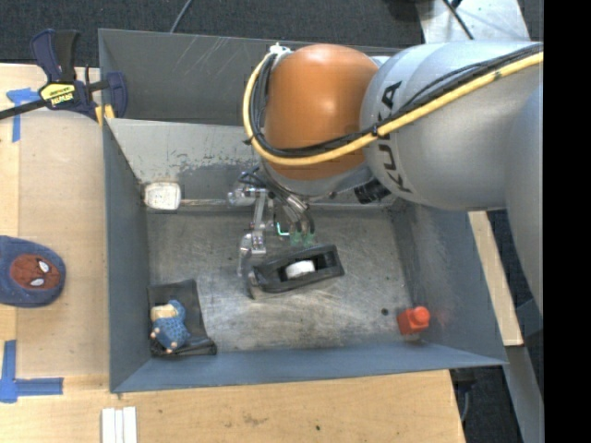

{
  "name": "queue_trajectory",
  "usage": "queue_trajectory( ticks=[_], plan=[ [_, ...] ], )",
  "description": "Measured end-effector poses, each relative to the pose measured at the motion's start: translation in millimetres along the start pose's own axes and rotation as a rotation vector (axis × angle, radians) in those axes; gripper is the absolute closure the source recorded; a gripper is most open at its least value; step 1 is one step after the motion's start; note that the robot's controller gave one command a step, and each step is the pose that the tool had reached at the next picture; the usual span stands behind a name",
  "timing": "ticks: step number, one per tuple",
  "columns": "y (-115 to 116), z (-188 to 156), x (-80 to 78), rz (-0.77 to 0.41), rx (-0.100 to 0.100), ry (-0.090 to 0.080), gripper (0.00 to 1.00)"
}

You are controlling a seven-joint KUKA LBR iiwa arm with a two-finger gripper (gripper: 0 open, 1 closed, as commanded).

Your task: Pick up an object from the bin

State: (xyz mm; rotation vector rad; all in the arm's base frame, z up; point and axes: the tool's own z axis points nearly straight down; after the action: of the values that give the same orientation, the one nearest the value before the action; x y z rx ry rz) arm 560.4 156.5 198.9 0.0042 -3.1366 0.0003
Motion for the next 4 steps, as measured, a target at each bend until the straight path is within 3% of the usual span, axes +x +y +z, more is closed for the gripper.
queue_trajectory(
  ticks=[1,2,3,4],
  plan=[
    [-75.3,59.2,-27.4,0.199,0.002,-0.004,0.0],
    [-92.6,93.8,-4.0,0.28,-0.007,-0.024,0.0],
    [-96.6,98.3,-1.0,0.268,-0.01,-0.025,0.0],
    [-95.2,97.7,4.1,0.27,-0.011,0.005,1.0]
  ],
)
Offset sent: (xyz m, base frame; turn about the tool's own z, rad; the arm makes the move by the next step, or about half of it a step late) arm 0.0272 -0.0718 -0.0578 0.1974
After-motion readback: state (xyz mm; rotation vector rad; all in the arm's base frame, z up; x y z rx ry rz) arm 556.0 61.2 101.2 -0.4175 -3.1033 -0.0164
